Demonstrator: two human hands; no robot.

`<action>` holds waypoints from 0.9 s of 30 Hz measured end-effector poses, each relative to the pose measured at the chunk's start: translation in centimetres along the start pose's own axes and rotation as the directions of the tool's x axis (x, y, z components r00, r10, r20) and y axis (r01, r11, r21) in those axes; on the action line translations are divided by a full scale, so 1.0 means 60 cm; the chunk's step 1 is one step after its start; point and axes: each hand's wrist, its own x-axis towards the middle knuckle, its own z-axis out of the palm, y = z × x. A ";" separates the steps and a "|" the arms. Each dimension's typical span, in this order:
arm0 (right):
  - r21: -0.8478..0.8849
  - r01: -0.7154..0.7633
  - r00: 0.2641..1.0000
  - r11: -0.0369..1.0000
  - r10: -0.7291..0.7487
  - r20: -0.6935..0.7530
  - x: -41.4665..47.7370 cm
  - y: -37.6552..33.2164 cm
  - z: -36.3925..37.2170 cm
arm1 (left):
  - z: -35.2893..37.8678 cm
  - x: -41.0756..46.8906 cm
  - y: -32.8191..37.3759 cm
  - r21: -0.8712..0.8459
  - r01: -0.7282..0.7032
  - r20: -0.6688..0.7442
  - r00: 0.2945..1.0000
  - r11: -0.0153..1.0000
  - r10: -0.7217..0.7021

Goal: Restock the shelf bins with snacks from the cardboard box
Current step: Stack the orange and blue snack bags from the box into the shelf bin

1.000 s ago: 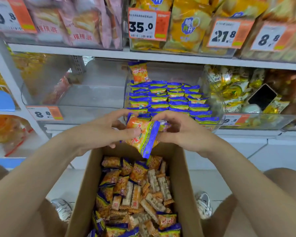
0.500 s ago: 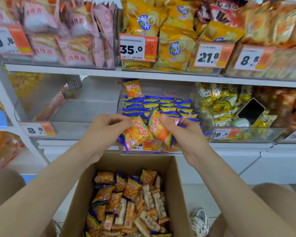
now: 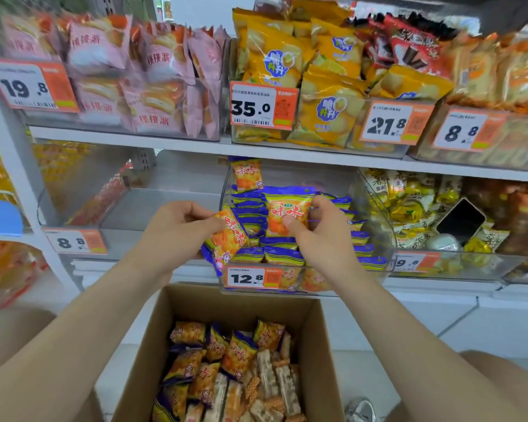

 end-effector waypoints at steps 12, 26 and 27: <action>-0.300 0.117 0.993 0.947 -0.120 0.008 0.183 0.002 0.117 | -0.001 0.065 -0.011 -0.096 0.051 -0.044 0.997 0.994 -0.056; -0.430 0.143 0.970 0.891 -0.039 0.240 0.233 0.014 0.154 | 0.047 0.077 -0.015 -0.057 0.036 -0.042 0.998 0.998 -0.039; -0.419 0.129 0.981 0.899 -0.053 0.187 0.229 0.012 0.153 | 0.047 0.076 -0.015 -0.065 0.043 -0.048 0.998 0.997 -0.046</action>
